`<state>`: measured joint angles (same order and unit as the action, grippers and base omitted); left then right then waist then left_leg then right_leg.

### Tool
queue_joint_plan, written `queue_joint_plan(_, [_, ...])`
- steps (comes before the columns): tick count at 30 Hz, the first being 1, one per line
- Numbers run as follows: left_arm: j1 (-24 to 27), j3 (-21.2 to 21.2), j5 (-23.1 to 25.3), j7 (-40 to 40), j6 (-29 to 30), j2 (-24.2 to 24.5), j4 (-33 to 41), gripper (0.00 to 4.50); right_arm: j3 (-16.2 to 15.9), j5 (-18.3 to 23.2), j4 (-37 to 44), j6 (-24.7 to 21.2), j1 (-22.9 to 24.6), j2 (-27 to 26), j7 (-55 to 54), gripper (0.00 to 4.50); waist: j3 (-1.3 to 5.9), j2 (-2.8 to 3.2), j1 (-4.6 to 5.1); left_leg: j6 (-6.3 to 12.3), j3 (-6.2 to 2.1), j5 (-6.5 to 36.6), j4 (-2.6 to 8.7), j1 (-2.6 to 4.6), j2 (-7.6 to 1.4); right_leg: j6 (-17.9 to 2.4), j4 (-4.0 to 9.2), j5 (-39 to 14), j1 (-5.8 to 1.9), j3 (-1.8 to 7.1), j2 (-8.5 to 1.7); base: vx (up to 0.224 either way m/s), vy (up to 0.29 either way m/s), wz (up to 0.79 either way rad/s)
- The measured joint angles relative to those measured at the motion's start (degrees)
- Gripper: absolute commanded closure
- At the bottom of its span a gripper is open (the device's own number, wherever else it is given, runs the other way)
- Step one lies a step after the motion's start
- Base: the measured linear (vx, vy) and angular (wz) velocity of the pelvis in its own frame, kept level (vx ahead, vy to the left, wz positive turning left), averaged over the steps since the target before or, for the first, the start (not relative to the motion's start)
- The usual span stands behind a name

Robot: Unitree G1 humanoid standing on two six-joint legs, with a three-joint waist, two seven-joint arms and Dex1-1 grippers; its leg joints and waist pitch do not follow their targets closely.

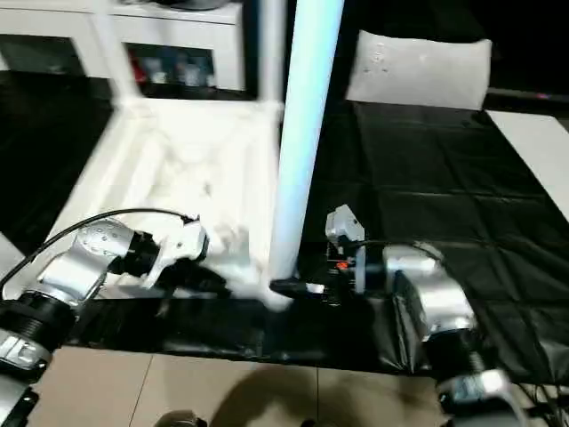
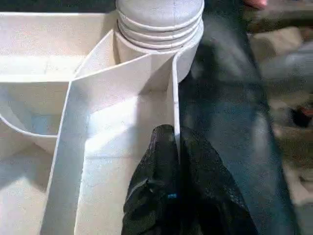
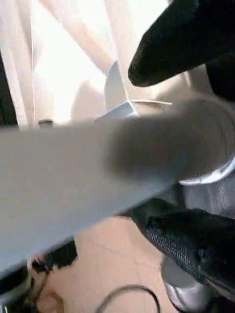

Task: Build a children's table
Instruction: Rotate leg to tighten

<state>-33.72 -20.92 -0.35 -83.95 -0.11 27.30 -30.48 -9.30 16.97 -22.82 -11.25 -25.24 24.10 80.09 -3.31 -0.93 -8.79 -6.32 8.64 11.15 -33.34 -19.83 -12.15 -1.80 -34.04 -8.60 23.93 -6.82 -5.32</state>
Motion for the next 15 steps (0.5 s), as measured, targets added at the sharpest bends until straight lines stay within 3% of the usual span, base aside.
queue_joint_plan(15, [-0.8, -2.0, 0.2, -3.1, -3.3, -0.2, -0.4, 4.5, -3.1, -0.3, -1.2, 0.5, -0.1, 1.3, 7.6, 2.01, 0.0, -0.02, -0.16, 0.0, 0.01, 0.0, -0.31, -0.19, -0.12, 0.1, -0.09, -0.1, -0.03, -0.01, 0.0, 0.0, 0.0, 0.0])
